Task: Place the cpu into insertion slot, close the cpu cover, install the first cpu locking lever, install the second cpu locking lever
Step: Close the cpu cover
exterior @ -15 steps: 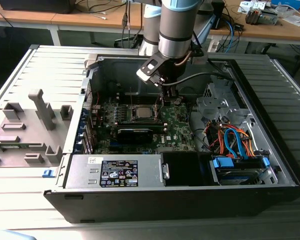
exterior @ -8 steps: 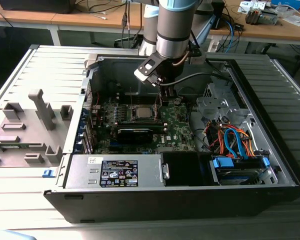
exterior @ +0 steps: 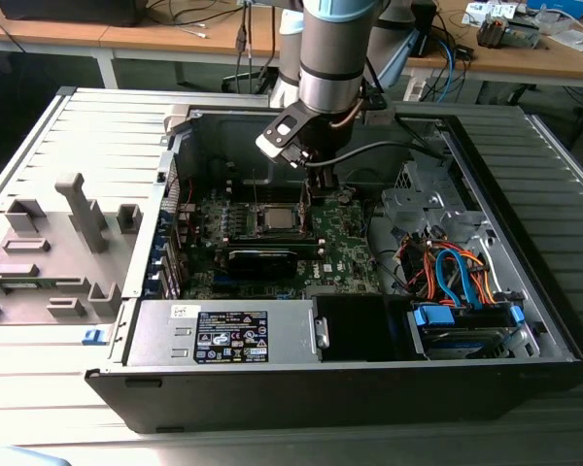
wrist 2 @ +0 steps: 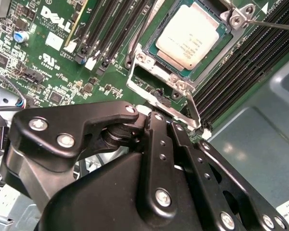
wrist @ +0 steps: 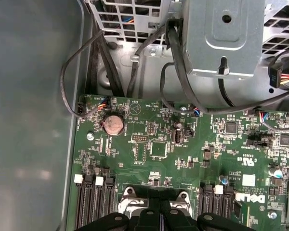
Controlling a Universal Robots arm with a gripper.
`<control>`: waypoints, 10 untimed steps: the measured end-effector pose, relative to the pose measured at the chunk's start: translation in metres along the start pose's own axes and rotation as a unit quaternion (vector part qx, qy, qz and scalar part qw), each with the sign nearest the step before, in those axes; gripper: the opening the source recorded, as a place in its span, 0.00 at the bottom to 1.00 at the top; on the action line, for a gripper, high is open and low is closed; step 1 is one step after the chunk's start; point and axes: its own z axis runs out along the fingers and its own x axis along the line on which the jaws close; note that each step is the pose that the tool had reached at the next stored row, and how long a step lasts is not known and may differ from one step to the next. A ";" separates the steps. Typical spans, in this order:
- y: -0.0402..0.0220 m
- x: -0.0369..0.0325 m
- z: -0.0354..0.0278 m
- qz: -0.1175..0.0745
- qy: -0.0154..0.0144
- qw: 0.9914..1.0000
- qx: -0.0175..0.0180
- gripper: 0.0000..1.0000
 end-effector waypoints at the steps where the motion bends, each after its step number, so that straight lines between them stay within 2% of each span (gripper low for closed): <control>1: -0.0014 0.0001 0.0001 0.000 0.000 1.000 0.000 0.11; 10: -0.0115 0.0011 0.0007 0.000 0.000 1.000 0.000 0.11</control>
